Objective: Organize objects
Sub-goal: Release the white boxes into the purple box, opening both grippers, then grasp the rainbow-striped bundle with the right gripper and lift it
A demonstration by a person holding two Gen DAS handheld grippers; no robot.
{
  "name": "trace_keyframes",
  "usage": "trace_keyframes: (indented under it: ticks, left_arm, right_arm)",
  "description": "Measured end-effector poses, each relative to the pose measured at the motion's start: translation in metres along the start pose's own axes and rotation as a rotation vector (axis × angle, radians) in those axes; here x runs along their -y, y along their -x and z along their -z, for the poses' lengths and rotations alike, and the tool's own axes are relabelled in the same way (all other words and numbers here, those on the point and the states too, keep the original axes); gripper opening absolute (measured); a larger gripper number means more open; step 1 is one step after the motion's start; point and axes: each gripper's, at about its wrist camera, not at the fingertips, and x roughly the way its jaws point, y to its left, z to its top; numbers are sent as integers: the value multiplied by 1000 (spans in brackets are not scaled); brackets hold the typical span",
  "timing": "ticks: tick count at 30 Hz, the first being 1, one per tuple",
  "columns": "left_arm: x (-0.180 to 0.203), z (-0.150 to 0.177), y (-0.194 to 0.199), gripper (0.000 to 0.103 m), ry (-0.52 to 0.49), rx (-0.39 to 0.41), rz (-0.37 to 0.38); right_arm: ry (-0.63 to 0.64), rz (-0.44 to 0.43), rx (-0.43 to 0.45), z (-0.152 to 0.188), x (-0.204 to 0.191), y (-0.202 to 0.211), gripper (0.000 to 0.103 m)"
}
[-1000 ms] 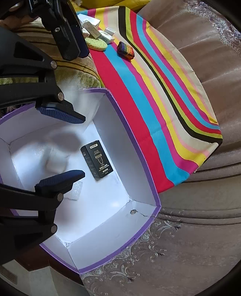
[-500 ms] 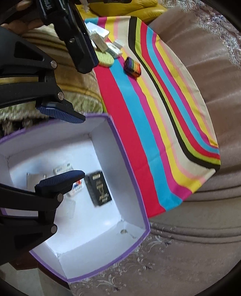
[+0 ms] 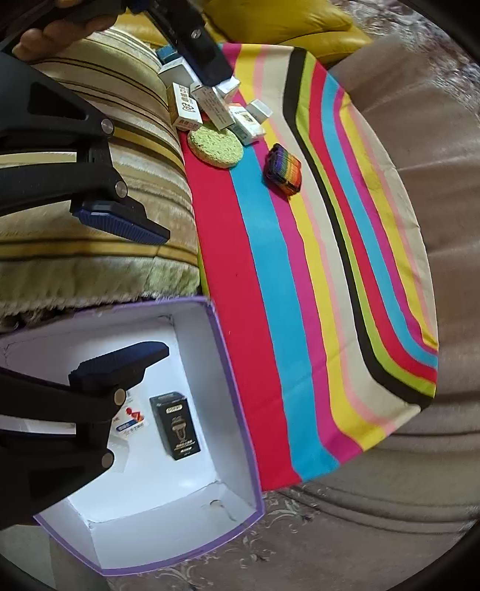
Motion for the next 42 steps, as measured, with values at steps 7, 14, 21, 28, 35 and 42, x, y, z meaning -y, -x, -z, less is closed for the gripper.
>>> trace_keyframes:
  ticks: [7,14,21,28,35,42]
  left_arm:
    - [-47,0,37,64,79,90,-87]
    - [-104,2,68,65,188,152,-171]
    - [-158,-1,86,65,270,195,-271]
    - [-183,-17,77,65,264,154,-338]
    - [-204,-38,56,66,218,61,-394]
    - [-222,-53,29,66,193,-19,-416]
  right_arm:
    - [55,7,-22,-9,-23,-11,57]
    - [103,-4,-51,-18,-42,-25,59]
    - [143,2,-58,-34,-60,-42,61]
    - [207,-6,-52,-54,-85,-62,62]
    - [301,-10,-30,-80,-107,-82,67]
    - [408,-80,-19,-104,-131,-104,76]
